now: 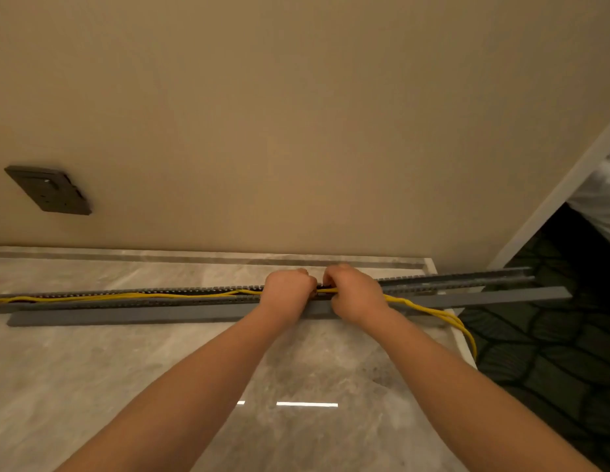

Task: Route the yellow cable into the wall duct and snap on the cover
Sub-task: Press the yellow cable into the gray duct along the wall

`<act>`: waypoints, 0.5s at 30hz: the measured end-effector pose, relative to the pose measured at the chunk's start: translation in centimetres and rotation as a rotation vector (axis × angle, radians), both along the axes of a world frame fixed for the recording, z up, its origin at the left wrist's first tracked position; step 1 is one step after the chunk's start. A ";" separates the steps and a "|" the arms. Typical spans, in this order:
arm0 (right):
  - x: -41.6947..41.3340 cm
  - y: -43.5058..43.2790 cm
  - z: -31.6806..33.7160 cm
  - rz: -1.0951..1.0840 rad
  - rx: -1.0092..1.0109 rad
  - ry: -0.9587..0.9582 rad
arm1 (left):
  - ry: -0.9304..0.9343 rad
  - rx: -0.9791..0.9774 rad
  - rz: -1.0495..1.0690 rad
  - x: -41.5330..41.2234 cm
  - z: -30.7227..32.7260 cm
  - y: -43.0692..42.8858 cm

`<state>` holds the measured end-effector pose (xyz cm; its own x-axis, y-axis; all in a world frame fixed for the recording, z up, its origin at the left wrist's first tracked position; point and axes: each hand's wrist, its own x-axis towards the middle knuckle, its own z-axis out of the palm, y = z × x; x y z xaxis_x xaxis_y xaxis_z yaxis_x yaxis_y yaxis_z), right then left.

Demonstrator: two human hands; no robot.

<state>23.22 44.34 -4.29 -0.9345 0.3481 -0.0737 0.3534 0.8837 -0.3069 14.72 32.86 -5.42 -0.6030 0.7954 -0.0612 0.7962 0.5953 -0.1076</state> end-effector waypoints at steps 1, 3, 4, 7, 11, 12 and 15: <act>0.3 0.1 0.2 -0.016 0.046 -0.004 | 0.010 -0.036 -0.001 0.0 0.3 0.3; 1.3 0.6 0.4 -0.085 0.129 -0.006 | 0.021 -0.102 -0.011 0.0 0.7 0.9; 2.0 1.0 0.6 -0.126 0.155 -0.010 | 0.030 -0.125 -0.020 0.0 0.9 1.1; 3.8 1.8 1.0 -0.189 0.217 -0.043 | 0.050 -0.158 -0.030 0.2 1.1 1.7; 6.1 3.0 1.5 -0.275 0.303 -0.110 | 0.054 -0.212 -0.021 1.2 1.6 2.8; 6.8 3.5 1.6 -0.296 0.318 -0.128 | 0.056 -0.232 -0.015 1.6 1.6 3.1; 8.9 5.1 1.6 -0.342 0.349 -0.163 | 0.064 -0.284 0.007 2.3 1.5 3.9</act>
<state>32.07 49.44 -2.72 -0.7488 0.6620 -0.0337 0.6591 0.7489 0.0684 17.02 36.71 -3.96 -0.6184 0.7475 -0.2425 0.7782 0.5397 -0.3212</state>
